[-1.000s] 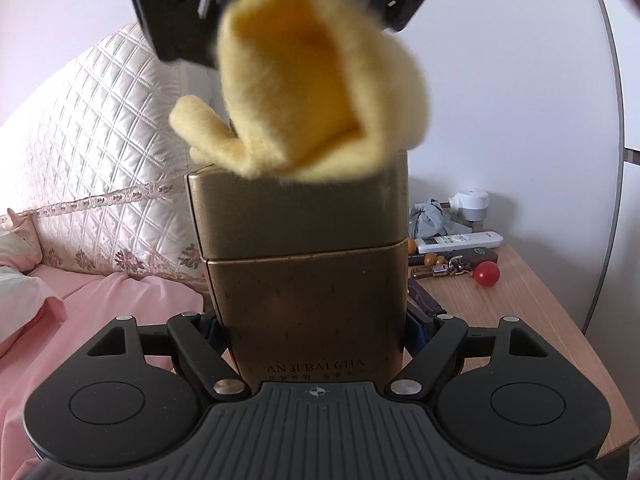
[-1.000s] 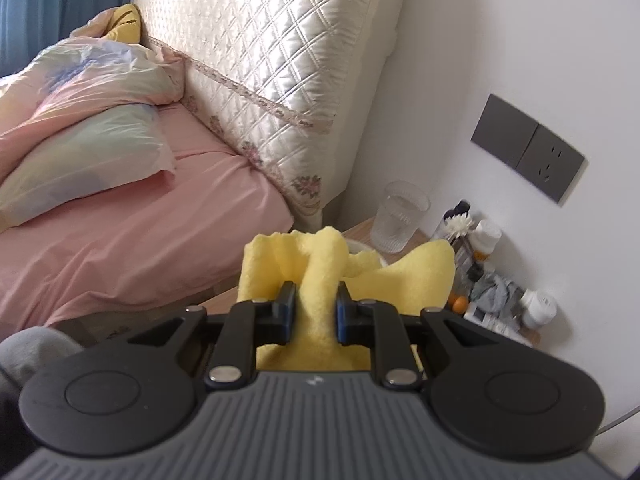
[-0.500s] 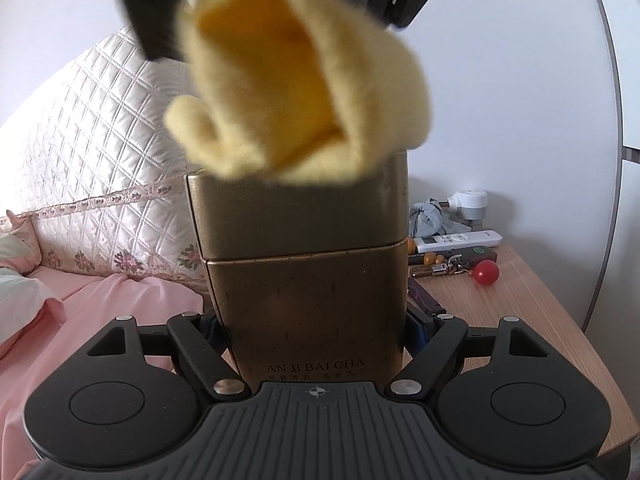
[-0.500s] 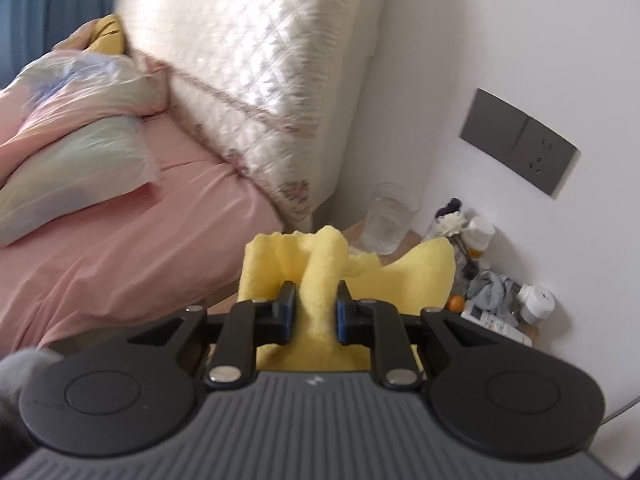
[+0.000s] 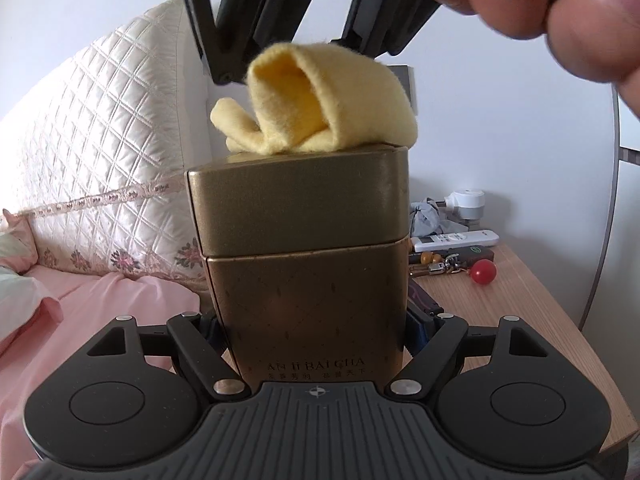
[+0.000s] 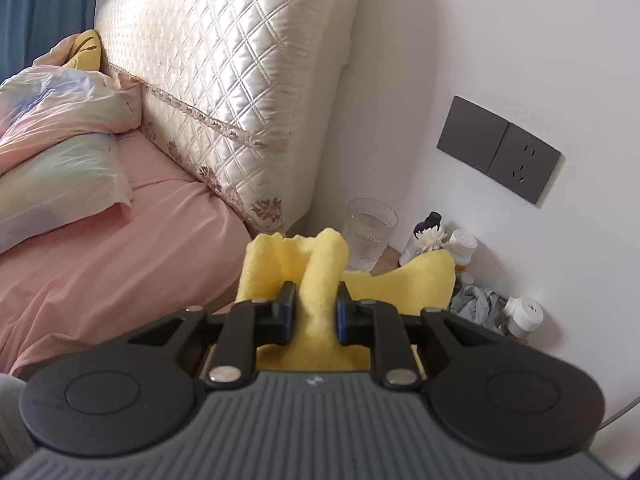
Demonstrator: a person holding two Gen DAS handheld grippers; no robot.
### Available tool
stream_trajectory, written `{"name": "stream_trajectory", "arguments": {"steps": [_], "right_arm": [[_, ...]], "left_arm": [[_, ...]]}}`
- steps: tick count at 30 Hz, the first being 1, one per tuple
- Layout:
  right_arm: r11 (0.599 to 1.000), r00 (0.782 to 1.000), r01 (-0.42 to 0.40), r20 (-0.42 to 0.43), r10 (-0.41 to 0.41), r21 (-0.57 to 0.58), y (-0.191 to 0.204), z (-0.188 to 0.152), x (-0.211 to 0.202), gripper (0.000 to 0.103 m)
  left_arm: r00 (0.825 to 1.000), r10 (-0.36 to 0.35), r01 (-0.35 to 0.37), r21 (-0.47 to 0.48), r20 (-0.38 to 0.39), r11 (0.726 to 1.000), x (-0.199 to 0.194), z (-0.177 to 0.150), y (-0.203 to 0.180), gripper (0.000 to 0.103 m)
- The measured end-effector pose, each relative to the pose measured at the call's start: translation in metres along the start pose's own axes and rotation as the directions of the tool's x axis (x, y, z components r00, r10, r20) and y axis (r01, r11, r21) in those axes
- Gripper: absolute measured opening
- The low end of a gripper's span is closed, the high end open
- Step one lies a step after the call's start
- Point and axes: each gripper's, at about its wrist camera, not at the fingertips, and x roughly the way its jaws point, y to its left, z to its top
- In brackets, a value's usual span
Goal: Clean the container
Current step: 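Wipe the lid of the gold tin with the cloth in the right gripper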
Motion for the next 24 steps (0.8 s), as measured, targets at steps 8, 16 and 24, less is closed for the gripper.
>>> {"name": "stream_trajectory", "arguments": {"steps": [8, 16, 24], "right_arm": [[0.999, 0.999, -0.047, -0.013, 0.047, -0.003, 0.013, -0.018, -0.032, 0.021], [0.999, 0.999, -0.048, -0.002, 0.048, 0.009, 0.014, -0.02, -0.035, 0.021], [1.0, 0.999, -0.012, 0.032, 0.012, 0.013, 0.003, -0.011, -0.01, 0.021]], "left_arm": [[1.0, 0.0, 0.0, -0.02, -0.009, 1.0, 0.003, 0.001, 0.001, 0.082], [1.0, -0.001, 0.001, -0.022, -0.008, 1.0, 0.004, 0.002, -0.001, 0.081], [1.0, -0.001, 0.001, -0.022, -0.008, 1.0, 0.004, 0.003, -0.002, 0.081]]}}
